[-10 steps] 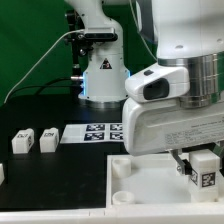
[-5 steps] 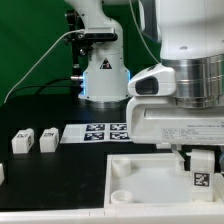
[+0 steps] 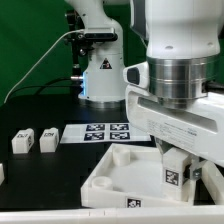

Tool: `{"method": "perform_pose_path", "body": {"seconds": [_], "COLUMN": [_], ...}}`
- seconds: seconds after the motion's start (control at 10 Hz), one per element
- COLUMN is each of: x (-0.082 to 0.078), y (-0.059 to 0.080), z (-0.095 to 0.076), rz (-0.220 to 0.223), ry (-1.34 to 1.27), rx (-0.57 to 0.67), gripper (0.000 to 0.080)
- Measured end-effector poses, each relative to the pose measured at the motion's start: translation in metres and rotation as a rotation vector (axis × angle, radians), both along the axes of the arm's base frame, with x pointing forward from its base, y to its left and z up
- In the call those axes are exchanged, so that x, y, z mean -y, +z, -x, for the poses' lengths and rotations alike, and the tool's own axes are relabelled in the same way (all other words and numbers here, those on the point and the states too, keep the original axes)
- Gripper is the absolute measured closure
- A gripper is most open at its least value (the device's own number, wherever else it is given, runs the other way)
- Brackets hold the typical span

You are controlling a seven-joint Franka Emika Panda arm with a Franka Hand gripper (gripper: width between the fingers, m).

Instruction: Assemble one leg

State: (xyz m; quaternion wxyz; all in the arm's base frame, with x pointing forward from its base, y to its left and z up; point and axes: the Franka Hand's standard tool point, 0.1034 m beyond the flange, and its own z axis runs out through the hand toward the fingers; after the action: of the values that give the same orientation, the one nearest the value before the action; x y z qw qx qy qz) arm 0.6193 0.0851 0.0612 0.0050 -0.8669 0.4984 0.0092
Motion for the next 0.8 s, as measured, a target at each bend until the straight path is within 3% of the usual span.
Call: {"method": "perform_pose_path", "body": {"seconds": [0.2,0.3,0.4,0.5,0.8], "x": [0.0014,0.0012,0.0012,0.0012,-0.0026], "y": [-0.0005,-0.0005,-0.0005,-0.0005,0.0083], "z": [0.0005,0.0004,0.0004,0.0004,0.0011], "rz": [0.003,0.002,0.002,0.002,-0.017], "ry": [0.001,-0.001,-0.001,-0.001,-0.018], "rx": [-0.001,0.000,0.000,0.000,0.010], "gripper": [0.0473,0.0253,0.0253,0.0171,0.0151]}}
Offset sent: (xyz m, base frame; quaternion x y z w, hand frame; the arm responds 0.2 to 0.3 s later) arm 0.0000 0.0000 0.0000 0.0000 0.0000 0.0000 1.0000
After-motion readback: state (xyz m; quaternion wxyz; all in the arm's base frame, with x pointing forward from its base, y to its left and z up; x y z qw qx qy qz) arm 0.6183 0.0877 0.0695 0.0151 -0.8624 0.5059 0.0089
